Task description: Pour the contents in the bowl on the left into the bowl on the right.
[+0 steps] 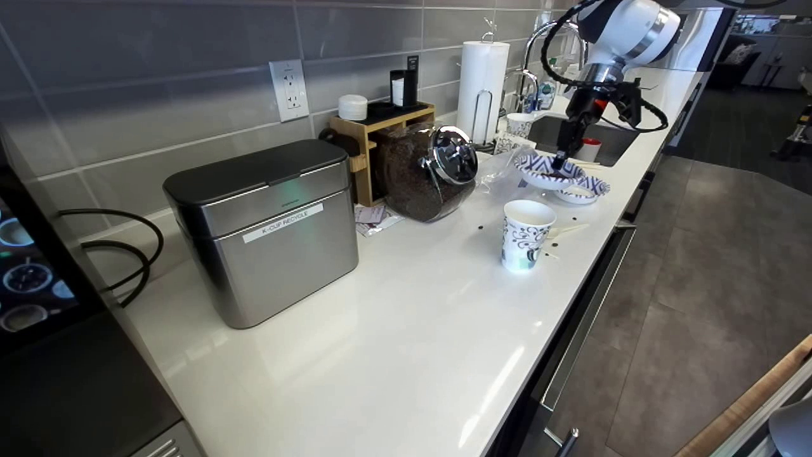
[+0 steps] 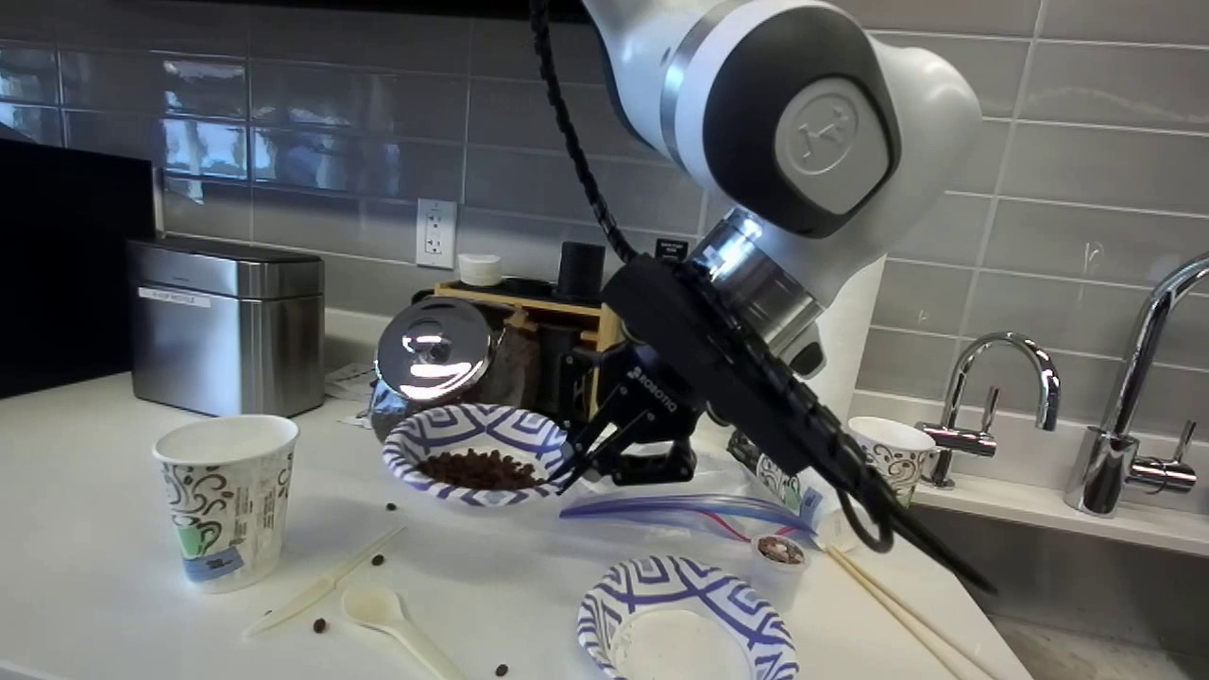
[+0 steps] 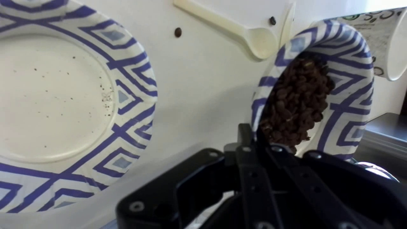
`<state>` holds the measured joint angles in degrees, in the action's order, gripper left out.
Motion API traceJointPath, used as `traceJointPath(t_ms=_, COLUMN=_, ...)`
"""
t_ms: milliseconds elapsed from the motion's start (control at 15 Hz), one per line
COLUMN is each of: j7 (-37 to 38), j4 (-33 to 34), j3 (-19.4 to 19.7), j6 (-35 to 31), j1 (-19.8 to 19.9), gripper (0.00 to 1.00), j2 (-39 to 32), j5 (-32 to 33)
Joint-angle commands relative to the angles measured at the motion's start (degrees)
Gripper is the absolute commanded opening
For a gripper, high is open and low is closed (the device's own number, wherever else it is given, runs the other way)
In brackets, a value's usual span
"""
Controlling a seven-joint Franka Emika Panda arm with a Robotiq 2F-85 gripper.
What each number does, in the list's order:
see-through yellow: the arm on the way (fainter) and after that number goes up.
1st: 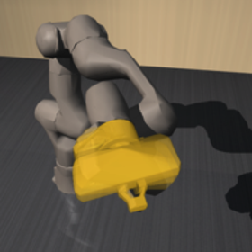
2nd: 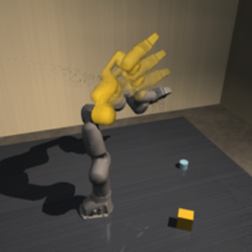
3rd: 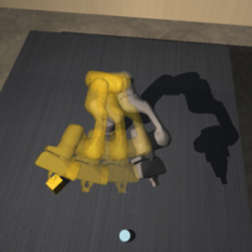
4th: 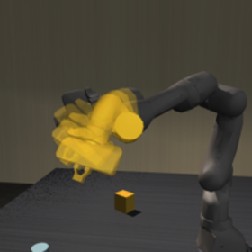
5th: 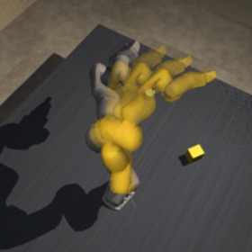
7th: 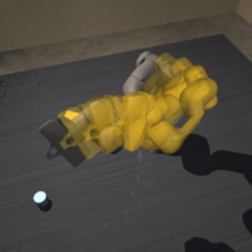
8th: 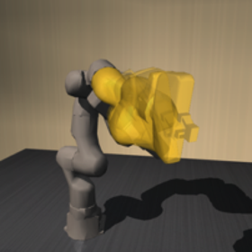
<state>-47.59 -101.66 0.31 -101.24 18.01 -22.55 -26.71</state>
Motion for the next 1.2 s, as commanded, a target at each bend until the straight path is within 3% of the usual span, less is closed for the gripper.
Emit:
traceJointPath(t_ms=0, j7=0.20, j4=0.84, j3=2.13, j6=2.70, j1=-0.08, gripper=0.01, j2=1.49, j5=0.83)
traceJointPath(t_ms=533, j7=-0.17, j4=0.84, j3=5.96, j6=-0.64, j1=0.01, gripper=0.01, j2=3.59, j5=3.54)
traceJointPath(t_ms=867, j7=-2.08, j4=-0.81, j3=7.24, j6=-7.73, j1=0.09, gripper=0.01, j2=4.89, j5=7.09)
traceJointPath(t_ms=1133, j7=-2.44, j4=-1.62, j3=7.13, j6=-12.44, j1=0.45, gripper=0.01, j2=5.08, j5=6.38)
